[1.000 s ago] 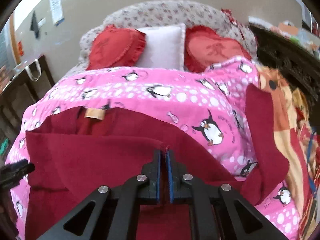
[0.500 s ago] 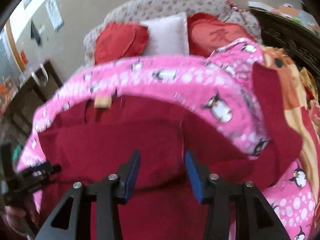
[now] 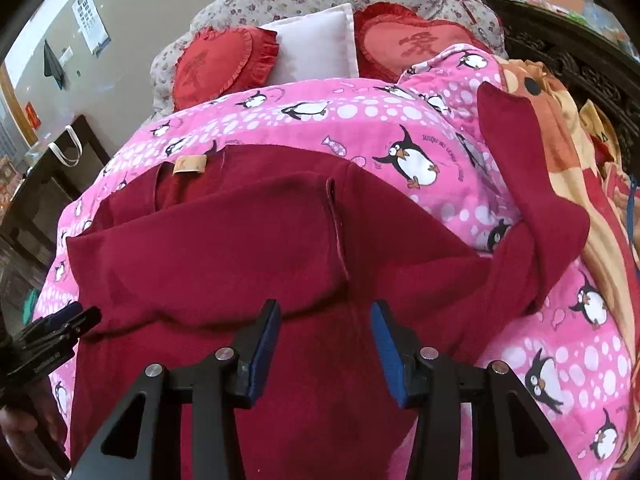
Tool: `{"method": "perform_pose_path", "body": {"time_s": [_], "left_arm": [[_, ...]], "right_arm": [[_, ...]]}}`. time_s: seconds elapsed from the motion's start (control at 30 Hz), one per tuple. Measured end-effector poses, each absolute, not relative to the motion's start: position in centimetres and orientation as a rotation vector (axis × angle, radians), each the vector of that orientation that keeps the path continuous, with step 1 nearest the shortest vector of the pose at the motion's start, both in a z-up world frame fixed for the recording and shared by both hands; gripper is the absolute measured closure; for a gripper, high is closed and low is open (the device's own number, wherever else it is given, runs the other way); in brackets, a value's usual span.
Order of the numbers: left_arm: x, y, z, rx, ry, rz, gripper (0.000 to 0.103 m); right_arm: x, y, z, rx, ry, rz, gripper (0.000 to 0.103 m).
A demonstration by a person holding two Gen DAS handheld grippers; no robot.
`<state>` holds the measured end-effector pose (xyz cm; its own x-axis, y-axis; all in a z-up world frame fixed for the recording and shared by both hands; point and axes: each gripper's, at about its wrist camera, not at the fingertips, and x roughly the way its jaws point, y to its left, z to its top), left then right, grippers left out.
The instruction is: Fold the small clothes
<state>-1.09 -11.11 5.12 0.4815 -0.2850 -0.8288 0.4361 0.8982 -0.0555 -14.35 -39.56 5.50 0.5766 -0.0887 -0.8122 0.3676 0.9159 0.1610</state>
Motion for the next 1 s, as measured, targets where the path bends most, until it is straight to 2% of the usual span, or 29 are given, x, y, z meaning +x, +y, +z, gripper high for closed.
{"method": "perform_pose_path", "body": {"time_s": [0.17, 0.4, 0.73, 0.9, 1.0], "left_arm": [[-1.8, -10.9, 5.4, 0.157, 0.99, -0.44, 0.043], [-3.1, -12.3, 6.1, 0.158, 0.978, -0.474, 0.043], [-3.7, -14.3, 4.5, 0.183, 1.028, -0.511, 0.043], [-3.6, -14.2, 3.6, 0.17, 1.048, -0.506, 0.043], [-3.6, -14.5, 3.2, 0.18, 1.049, -0.502, 0.043]], "right_arm": [[-14.4, -40.1, 3.2, 0.347, 0.986, -0.284, 0.056], [-16.5, -40.9, 4.9, 0.371, 0.949, -0.279, 0.055], [-20.5, -43.7, 3.9, 0.528, 0.949, -0.279, 0.055], [-22.6, -45.2, 7.2, 0.552, 0.815, -0.315, 0.055], [-21.9, -47.2, 8.9, 0.506, 0.791, -0.391, 0.051]]}}
